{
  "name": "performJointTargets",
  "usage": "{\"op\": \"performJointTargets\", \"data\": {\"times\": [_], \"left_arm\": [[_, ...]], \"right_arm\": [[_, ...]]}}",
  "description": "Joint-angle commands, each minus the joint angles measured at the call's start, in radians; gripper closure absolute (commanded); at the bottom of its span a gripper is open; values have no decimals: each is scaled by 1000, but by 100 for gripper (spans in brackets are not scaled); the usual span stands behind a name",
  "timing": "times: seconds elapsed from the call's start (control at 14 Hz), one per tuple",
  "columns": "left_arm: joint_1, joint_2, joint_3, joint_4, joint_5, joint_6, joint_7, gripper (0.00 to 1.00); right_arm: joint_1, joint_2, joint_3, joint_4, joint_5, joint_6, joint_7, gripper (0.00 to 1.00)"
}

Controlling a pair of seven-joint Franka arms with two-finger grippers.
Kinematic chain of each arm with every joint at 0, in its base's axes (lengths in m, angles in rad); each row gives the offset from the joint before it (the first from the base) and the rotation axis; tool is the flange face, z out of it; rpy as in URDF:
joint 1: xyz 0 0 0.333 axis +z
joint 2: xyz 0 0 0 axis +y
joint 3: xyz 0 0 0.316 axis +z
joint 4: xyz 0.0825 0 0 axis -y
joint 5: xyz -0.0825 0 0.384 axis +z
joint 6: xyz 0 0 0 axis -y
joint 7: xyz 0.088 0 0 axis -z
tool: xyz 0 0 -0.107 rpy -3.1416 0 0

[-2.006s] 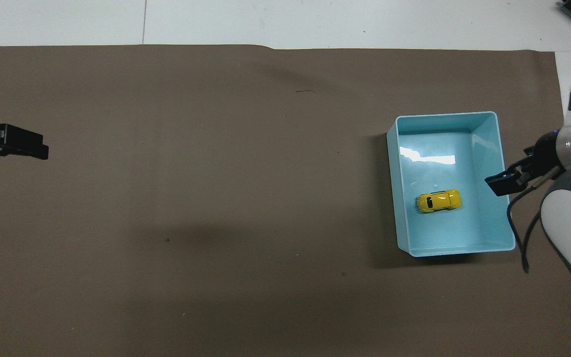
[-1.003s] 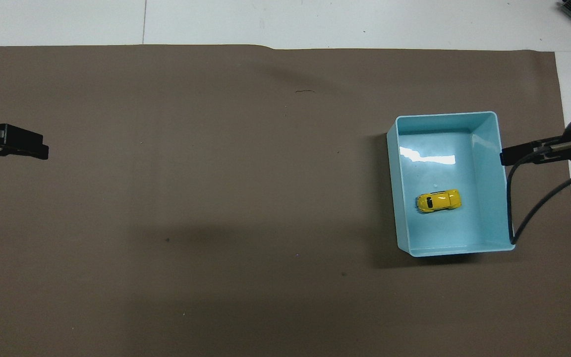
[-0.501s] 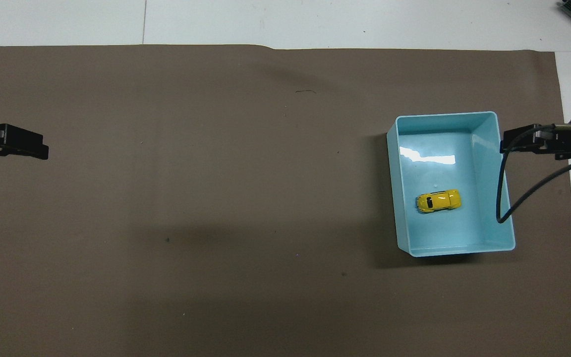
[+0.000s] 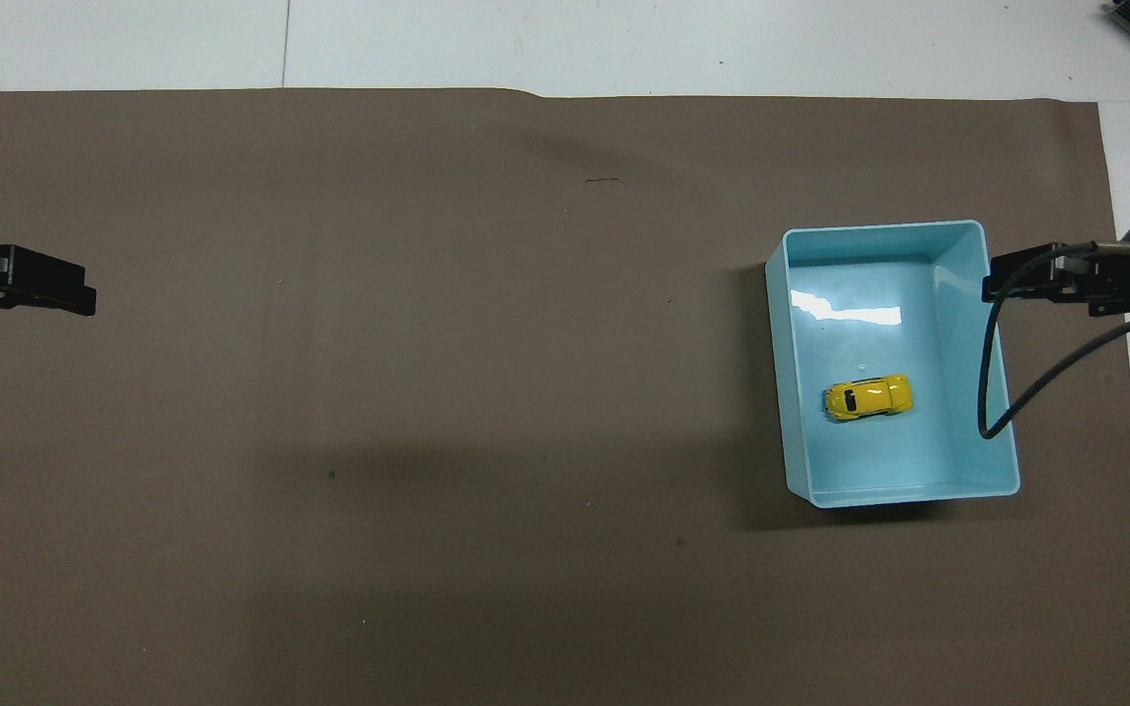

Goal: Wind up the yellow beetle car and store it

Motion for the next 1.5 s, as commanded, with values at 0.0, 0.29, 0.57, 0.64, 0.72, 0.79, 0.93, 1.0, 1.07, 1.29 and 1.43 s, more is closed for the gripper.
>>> {"op": "performJointTargets", "data": {"times": [0.0, 0.29, 0.57, 0.64, 0.72, 0.79, 0.93, 1.0, 1.07, 1.29, 1.43], "left_arm": [[16, -15, -11, -15, 2, -8, -6, 0], [16, -15, -11, -15, 2, -8, -6, 0], [16, -15, -11, -15, 2, -8, -7, 0], [16, -15, -11, -15, 2, -8, -6, 0], [16, -15, -11, -15, 2, -8, -6, 0], [16, -15, -11, -15, 2, -8, -6, 0], [16, -15, -11, -15, 2, -8, -6, 0], [16, -15, -11, -15, 2, -8, -6, 0], [16, -15, -11, -15, 2, -8, -6, 0], [16, -15, -11, -15, 2, -8, -6, 0], [16, -15, -11, -15, 2, -8, -6, 0]], "right_arm": [[-15, 6, 5, 26, 27, -30, 11, 0], [-15, 4, 6, 41, 24, -45, 13, 0], [-13, 1, 6, 44, 13, -65, 14, 0], [-15, 1, 5, 44, 13, -67, 14, 0], [-15, 0, 6, 44, 13, -67, 14, 0], [-13, 0, 6, 45, 13, -67, 14, 0], [-15, 1, 6, 45, 15, -67, 14, 0], [-15, 0, 5, 44, 15, -67, 13, 0], [-15, 0, 5, 44, 15, -68, 13, 0], [-15, 0, 5, 44, 15, -67, 13, 0], [-15, 0, 5, 44, 15, -67, 14, 0]]}}
